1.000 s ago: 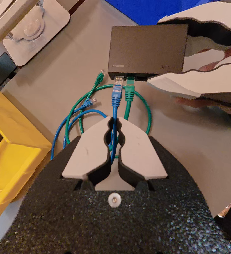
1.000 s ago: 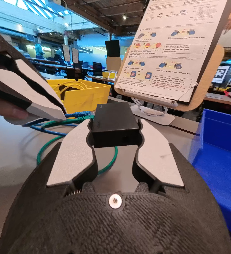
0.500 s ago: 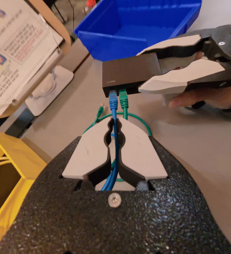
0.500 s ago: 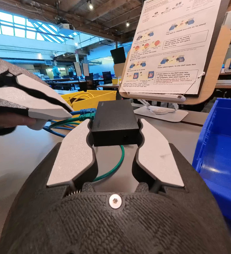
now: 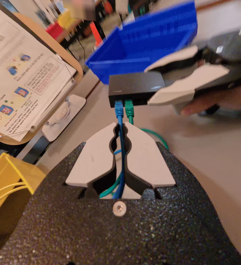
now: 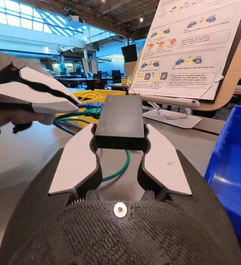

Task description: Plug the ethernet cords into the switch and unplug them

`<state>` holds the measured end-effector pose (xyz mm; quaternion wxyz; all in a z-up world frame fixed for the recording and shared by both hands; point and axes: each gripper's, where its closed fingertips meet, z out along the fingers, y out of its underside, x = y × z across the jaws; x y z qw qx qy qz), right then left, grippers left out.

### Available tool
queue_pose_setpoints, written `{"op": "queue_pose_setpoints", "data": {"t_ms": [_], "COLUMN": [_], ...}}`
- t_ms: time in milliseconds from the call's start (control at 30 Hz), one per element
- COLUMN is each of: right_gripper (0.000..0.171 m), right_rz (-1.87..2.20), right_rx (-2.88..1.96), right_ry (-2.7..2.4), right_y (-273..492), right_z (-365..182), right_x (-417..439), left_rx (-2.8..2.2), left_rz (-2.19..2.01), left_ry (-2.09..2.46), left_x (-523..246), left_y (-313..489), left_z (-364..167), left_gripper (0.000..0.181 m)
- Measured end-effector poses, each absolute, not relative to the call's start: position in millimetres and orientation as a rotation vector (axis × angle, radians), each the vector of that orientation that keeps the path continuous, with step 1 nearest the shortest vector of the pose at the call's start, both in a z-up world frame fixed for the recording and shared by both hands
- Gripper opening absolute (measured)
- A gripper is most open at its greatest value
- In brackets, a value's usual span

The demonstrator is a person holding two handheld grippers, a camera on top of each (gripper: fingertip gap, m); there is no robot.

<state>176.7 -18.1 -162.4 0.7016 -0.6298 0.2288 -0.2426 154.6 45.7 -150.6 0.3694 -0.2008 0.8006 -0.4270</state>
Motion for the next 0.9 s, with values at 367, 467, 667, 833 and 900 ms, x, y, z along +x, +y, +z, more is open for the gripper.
{"op": "queue_pose_setpoints", "data": {"t_ms": [367, 467, 667, 833, 900], "right_gripper": [0.062, 0.062, 0.062, 0.062, 0.062], "right_rz": [-0.654, -0.609, -0.593, -0.632, -0.650], "right_rx": [-1.410, -1.380, -1.367, -1.379, -1.378], "right_ry": [0.517, 0.530, 0.485, 0.467, 0.474], "right_y": [-8.8, -12.4, -10.8, -8.6, -9.2], "right_z": [-162.4, -160.4, -157.6, -158.0, -157.8], "right_x": [174.2, 175.3, 170.7, 168.7, 169.4], "left_rx": [-0.559, -0.605, -0.920, -1.052, -1.029], "left_rz": [-1.153, -1.224, -1.245, -1.277, -1.263], "left_ry": [2.037, 1.986, 2.115, 2.231, 2.218], "left_x": [158.7, 155.0, 156.0, 152.4, 154.2], "left_y": [26.3, 31.2, 50.5, 50.0, 49.5], "left_z": [-170.5, -160.6, -171.9, -182.2, -183.7], "left_gripper": [0.000, 0.008, 0.019, 0.008, 0.007]}}
